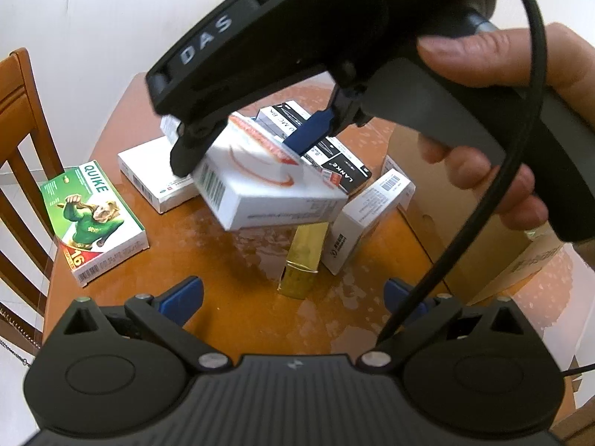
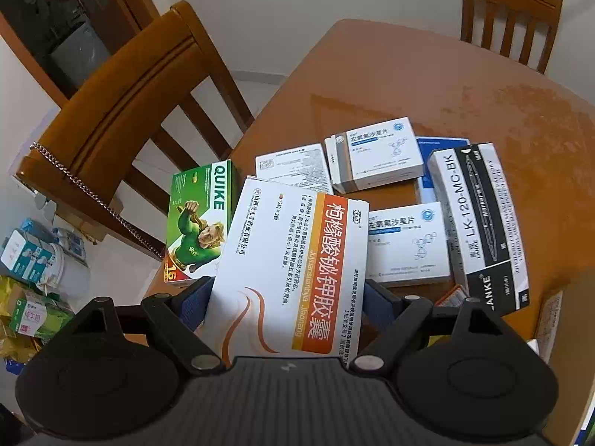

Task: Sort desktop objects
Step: 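Carry the white-orange capsule box with the right gripper toward the cardboard box, then lower the white-orange box into the cardboard box beside the green boxes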

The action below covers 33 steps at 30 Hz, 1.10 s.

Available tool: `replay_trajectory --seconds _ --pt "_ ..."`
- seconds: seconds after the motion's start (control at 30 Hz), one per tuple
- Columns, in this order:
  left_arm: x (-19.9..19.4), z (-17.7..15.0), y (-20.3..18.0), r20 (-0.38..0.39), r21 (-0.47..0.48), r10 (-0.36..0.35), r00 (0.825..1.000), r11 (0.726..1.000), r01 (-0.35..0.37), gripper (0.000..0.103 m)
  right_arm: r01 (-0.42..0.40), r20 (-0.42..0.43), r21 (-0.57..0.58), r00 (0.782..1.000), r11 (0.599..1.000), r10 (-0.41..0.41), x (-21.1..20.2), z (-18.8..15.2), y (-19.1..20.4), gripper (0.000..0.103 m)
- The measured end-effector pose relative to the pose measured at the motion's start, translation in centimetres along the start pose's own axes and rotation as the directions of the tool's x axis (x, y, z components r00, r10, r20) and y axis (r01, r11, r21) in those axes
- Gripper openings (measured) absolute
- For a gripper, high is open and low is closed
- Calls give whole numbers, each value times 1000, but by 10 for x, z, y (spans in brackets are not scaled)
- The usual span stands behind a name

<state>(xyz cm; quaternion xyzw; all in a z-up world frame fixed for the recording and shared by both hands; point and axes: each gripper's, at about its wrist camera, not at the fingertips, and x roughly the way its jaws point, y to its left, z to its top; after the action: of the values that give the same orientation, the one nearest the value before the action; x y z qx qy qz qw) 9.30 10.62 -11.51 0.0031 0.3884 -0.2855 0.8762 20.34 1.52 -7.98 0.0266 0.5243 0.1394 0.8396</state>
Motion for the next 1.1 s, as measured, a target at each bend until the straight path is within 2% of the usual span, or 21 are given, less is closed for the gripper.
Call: replay_trajectory --seconds 0.27,0.4,0.73,1.1 --pt "0 3 -18 -11 46 0 1000 999 0 103 -9 55 38 998 999 7 -23 -2 -16 88" --pt "-4 6 -27 -3 62 -22 1000 998 22 103 -8 87 62 996 998 2 -37 -3 -27 88" --pt "-20 34 -50 14 105 -63 998 993 61 103 -5 149 110 989 994 -11 -70 -12 -54 88" --pt "-13 38 -79 -1 163 -87 996 983 86 103 11 211 160 976 987 -45 -104 -25 -85 88"
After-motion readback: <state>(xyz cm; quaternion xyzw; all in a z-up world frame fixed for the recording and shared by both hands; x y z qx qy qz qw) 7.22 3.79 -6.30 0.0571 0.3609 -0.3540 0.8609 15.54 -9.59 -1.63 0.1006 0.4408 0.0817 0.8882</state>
